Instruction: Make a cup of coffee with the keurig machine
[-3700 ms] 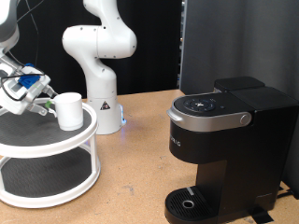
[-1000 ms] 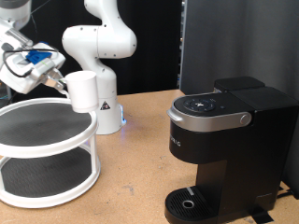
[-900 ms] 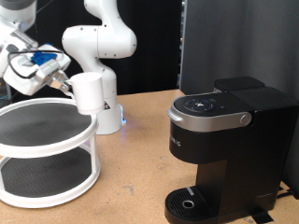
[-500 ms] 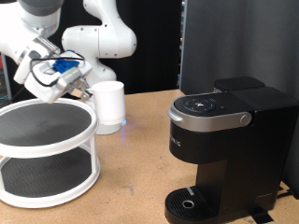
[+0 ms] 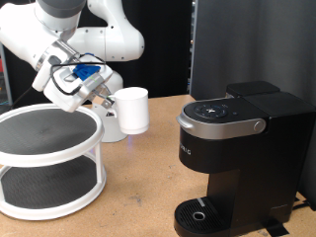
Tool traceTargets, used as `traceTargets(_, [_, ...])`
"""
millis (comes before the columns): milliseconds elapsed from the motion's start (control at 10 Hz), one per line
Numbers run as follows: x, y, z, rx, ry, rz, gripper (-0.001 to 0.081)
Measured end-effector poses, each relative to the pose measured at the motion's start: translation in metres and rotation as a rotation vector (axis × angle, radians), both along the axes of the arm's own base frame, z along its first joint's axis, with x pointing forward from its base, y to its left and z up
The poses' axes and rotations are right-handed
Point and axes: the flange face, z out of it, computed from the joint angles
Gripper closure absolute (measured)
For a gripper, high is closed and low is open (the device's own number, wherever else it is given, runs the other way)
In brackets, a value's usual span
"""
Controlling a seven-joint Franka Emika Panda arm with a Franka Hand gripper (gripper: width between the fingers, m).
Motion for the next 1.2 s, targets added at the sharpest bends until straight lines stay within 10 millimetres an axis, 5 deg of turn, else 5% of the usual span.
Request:
traceTargets(400, [-0.001,0.001,-0.003,-0.002,0.007,0.000,0.0738])
traceTargets(1200, [0.007,0.011,-0.052,-0.072,0.047,-0.003,0.0738])
